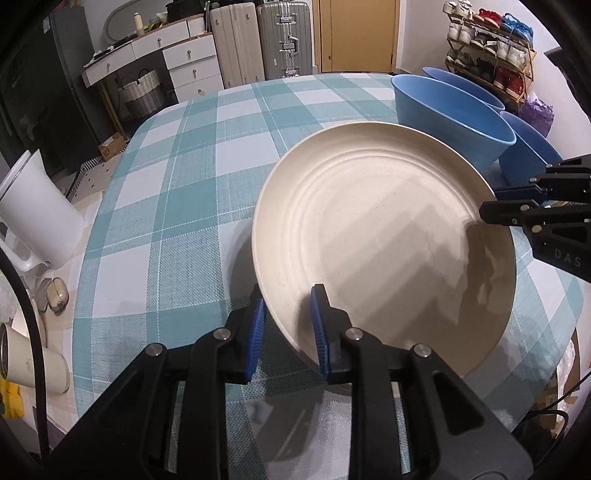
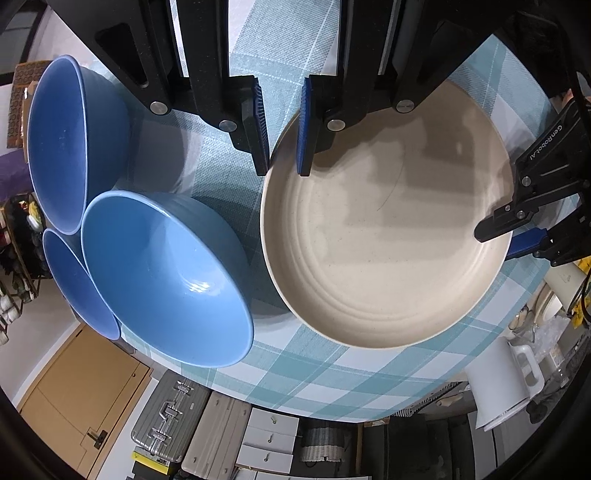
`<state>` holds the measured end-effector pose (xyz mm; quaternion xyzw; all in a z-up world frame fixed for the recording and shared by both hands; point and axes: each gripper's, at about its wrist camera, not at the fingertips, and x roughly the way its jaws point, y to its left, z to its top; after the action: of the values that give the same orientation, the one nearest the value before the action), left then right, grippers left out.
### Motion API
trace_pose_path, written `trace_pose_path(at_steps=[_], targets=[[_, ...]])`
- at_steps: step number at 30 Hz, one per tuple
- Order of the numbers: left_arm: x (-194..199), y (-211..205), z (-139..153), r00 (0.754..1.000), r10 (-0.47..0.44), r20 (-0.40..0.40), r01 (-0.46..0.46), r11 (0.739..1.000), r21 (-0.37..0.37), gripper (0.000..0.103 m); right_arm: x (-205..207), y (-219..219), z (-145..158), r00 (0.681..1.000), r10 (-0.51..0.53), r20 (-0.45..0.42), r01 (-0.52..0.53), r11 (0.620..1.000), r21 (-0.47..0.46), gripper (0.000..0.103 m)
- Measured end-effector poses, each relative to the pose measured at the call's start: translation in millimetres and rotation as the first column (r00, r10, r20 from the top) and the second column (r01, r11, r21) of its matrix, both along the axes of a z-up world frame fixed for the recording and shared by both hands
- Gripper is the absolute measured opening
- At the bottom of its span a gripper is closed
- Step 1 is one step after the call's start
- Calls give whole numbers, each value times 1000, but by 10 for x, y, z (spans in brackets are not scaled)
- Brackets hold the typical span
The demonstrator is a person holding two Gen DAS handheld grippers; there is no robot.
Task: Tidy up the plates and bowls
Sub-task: 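Carry the cream plate with both grippers toward the plate stack, then lower the cream plate onto the plate stack and open both grippers, then move both grippers back and toward the rim of a blue bowl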
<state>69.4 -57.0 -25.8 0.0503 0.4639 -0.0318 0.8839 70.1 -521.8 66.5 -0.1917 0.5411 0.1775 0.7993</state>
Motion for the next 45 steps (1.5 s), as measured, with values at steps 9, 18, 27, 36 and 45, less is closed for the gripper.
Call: trace_pose_path(at_steps=[9, 18, 27, 36, 45], targets=[[2, -57, -34, 1000, -11, -4, 12, 999, 52, 22, -15, 12, -15, 1000, 20, 16, -20, 1000, -10, 16], [8, 0, -52, 1000, -10, -21, 10, 1000, 19, 26, -25, -25, 20, 1000, 30, 8, -30, 999, 25, 16], [-34, 146, 99, 1000, 8, -3, -9, 992, -123, 73, -68, -30, 87, 999, 46, -3, -46, 995, 90, 21], [-119, 276, 462, 998, 21, 67, -3, 964, -264, 93, -131, -104, 308, 998, 51, 38, -57, 978, 202, 64], [-44, 214, 875, 993, 13, 121, 24, 953, -301, 102, -135, -454, 813, 985, -57, 162, 4, 950, 312, 102]])
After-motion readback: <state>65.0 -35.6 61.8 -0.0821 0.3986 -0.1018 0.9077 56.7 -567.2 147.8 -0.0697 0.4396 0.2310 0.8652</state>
